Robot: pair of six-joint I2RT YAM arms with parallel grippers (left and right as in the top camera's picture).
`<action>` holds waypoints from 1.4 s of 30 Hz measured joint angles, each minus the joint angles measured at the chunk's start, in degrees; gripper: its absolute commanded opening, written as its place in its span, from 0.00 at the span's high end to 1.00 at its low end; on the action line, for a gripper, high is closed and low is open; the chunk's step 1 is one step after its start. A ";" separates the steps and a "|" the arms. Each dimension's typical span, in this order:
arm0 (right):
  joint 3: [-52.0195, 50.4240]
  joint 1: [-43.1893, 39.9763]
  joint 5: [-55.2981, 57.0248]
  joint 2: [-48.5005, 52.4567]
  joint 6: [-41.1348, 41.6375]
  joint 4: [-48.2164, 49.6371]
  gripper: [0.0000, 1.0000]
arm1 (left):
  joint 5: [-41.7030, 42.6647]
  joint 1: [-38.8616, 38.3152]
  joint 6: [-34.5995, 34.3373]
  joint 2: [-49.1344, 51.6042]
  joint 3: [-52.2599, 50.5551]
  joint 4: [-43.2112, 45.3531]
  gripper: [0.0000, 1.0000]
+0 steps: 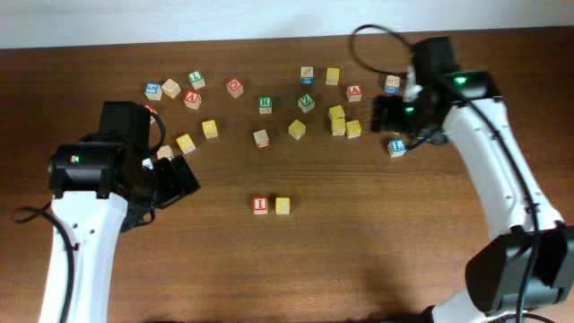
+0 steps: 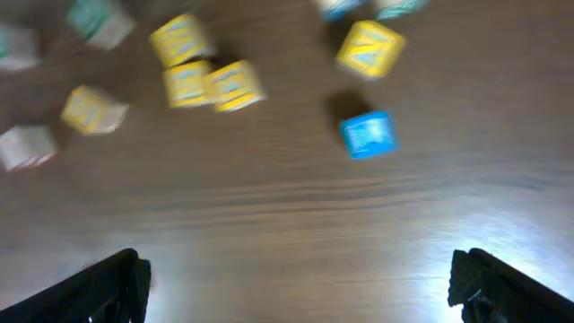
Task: Spell out ICRA
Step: 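Reach the left gripper to the back-left cluster and grasp the green R block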
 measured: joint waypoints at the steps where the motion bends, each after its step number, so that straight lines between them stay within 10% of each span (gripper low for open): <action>1: 0.00 -2.14 0.46 0.00 0.17 -0.11 0.02 | -0.42 0.00 0.00 0.00 -0.02 1.55 0.01; 9: 0.00 -4.87 1.09 0.00 0.20 -0.13 0.01 | 2.60 0.00 -0.90 0.02 -0.04 6.19 0.01; 17: 0.00 -4.87 1.11 0.00 0.22 -0.17 0.02 | 26.25 -4.33 5.42 3.17 4.92 26.49 0.00; 23: 0.00 -4.87 1.11 -0.04 0.17 -0.09 0.02 | 10.05 -12.02 10.71 26.32 31.30 15.45 0.11; 31: 0.00 -4.87 1.11 -0.04 0.17 -0.09 0.02 | -13.09 -19.63 12.37 47.12 32.41 30.71 0.04; 42: 0.00 -4.87 1.11 -0.04 0.17 -0.13 0.02 | -14.12 -20.22 2.97 56.06 32.44 43.06 0.08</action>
